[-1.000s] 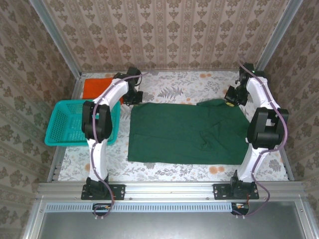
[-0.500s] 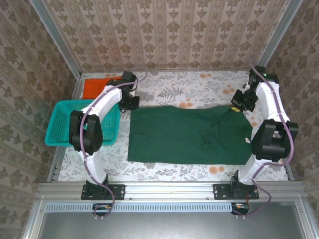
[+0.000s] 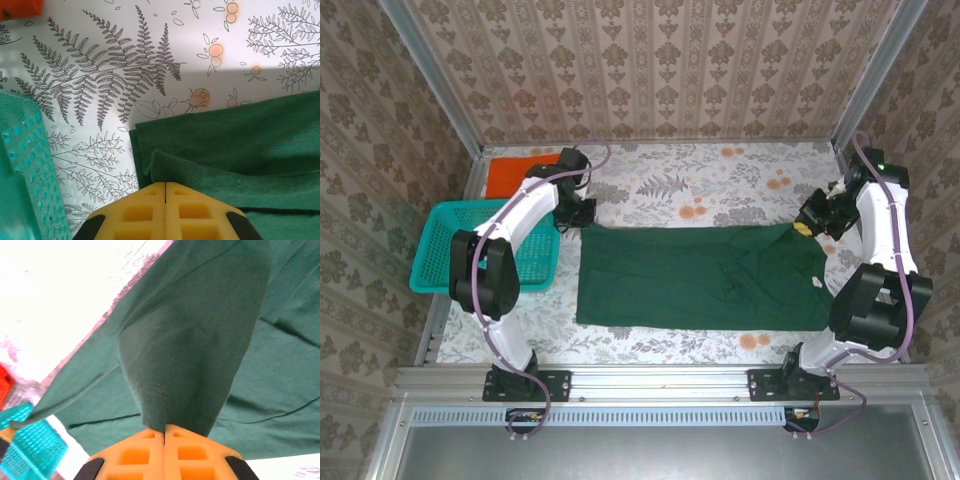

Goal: Fold and stack the t-shirts

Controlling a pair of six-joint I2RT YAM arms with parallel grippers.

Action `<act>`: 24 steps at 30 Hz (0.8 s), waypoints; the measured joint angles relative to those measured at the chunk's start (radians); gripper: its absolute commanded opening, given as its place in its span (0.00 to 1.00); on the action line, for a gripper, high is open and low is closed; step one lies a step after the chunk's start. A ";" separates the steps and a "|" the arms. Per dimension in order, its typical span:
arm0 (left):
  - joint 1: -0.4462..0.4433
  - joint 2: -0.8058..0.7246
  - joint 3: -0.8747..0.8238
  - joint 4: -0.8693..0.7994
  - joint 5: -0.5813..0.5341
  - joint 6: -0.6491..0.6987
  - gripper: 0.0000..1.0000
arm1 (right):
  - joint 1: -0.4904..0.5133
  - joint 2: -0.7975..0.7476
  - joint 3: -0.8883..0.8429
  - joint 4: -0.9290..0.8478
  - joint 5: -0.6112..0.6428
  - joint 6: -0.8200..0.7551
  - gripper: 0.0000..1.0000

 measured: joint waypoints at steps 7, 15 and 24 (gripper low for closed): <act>0.007 -0.084 -0.106 0.016 0.016 -0.004 0.00 | -0.022 -0.076 -0.138 0.009 0.000 0.003 0.00; 0.013 -0.114 -0.242 0.016 0.032 -0.024 0.15 | -0.112 -0.140 -0.249 -0.014 0.101 0.002 0.02; 0.012 -0.060 -0.182 -0.033 -0.039 -0.082 0.47 | -0.132 -0.124 -0.314 -0.013 0.275 -0.001 0.55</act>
